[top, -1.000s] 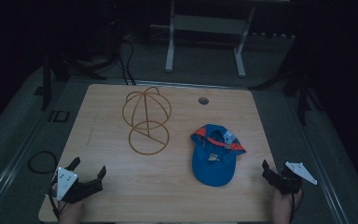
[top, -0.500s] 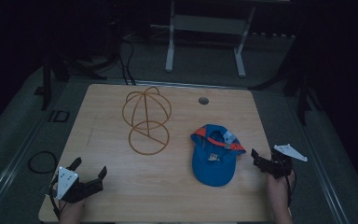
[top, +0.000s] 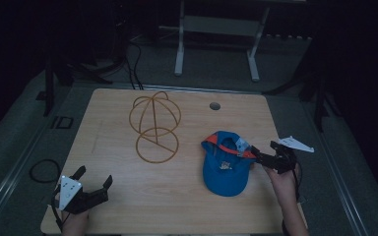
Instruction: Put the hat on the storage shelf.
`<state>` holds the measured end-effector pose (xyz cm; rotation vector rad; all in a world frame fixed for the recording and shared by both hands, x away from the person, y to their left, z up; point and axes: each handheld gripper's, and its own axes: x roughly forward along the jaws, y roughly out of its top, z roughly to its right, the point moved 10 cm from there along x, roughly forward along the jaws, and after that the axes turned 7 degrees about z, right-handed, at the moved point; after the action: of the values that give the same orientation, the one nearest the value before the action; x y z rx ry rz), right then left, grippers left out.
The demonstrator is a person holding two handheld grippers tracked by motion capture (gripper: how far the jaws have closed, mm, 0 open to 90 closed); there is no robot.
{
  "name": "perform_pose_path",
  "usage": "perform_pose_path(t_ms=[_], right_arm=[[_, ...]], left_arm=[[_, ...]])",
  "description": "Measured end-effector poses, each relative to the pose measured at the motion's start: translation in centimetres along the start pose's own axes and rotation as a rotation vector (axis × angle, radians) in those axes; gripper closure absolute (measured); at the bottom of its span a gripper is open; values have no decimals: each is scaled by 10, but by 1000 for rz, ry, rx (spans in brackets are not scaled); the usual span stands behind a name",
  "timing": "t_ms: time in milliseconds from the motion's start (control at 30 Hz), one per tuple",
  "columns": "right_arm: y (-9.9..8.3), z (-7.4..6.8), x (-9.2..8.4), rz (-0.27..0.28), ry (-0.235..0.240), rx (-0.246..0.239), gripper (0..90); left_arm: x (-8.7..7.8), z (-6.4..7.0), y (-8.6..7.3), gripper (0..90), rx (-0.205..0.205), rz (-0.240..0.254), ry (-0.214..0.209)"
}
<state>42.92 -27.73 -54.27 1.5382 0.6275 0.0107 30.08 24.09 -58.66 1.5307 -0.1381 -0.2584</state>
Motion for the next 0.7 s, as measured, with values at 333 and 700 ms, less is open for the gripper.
perform_pose_path(t_ms=[333,700], right_arm=[[3,-19,40,-56,86,-27,246],[-18,-13,73,-156,47,-51,248]], left_arm=[[-1,3,1,42,-19,0,-23],[0,7,-1,22,-40,-31,-41]])
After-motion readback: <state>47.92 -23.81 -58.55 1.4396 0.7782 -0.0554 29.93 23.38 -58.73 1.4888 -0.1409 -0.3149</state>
